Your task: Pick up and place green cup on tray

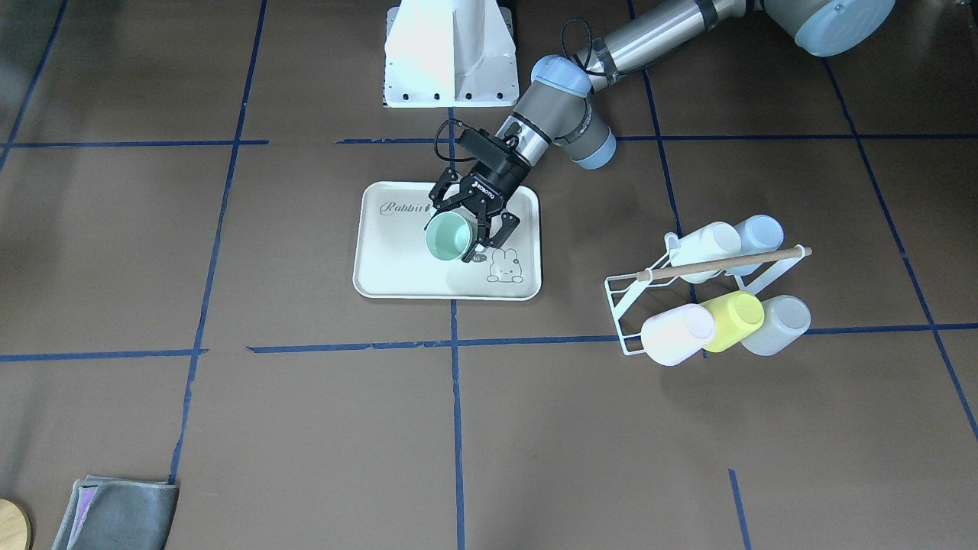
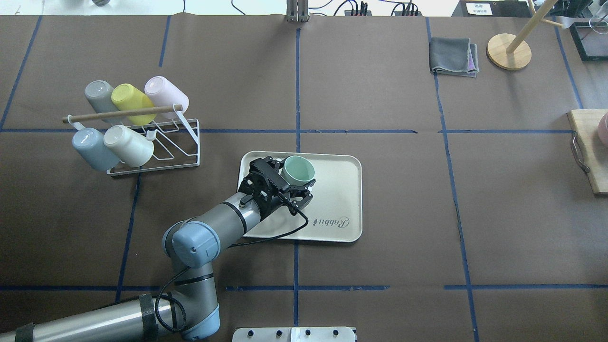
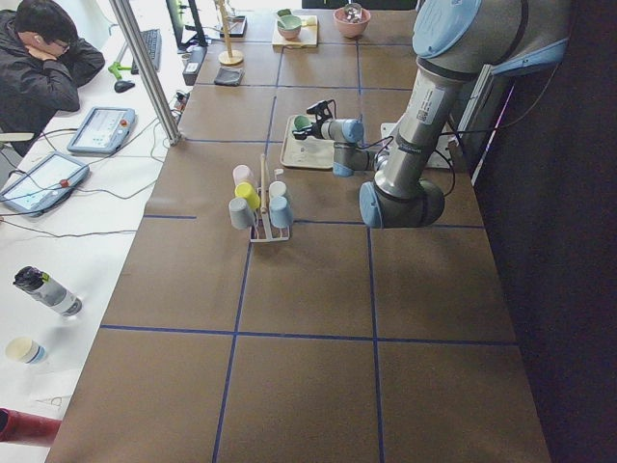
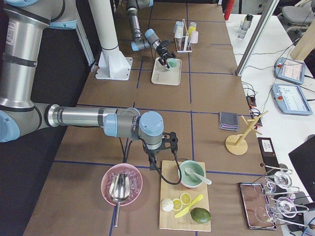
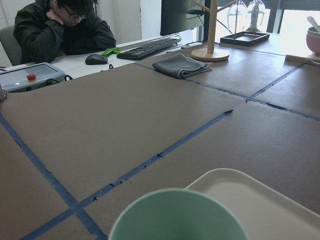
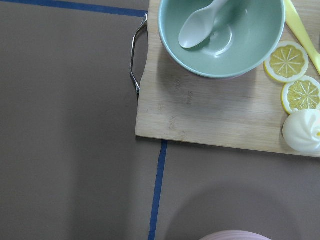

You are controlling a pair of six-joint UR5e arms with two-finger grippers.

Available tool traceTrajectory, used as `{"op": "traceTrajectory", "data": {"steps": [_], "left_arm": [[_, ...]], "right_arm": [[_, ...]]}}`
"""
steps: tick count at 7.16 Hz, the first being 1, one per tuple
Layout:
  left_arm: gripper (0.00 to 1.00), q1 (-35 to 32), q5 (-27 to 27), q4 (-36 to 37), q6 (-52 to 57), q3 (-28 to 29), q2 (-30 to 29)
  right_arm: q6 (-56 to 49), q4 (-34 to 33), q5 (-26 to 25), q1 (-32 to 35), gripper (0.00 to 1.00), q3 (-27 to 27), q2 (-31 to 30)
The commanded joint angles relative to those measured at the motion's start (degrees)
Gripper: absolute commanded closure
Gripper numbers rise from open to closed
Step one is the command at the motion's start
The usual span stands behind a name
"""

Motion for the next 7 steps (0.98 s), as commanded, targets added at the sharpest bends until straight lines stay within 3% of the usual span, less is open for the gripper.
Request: {"op": "traceTrajectory", "data": {"steps": [1, 3, 4, 6, 7], "left_arm": [[0.16, -0.1, 0.0, 0.0, 0.0, 0.0, 0.0], [0.12, 0.0, -0.1, 0.0, 0.0, 0.1, 0.0], [0.0, 0.0, -0.1, -0.3, 0.0, 0.1, 0.0], [0.0, -0.5, -0.5, -0.4, 0.1, -1.1, 0.3], [0.0, -2.3, -4.1, -0.3, 0.1, -4.0, 1.7]], "right_arm": [[0.0, 0.0, 0.0, 0.0, 0.0, 0.0, 0.0], [0.0, 0.0, 0.0, 0.0, 0.0, 0.0, 0.0], [0.0, 0.0, 0.1, 0.0, 0.0, 0.1, -0.1], [-0.1, 0.0, 0.1, 0.0, 0.0, 0.2, -0.1], [-0.1, 0.0, 0.2, 0.0, 0.0, 0.3, -0.1]]}}
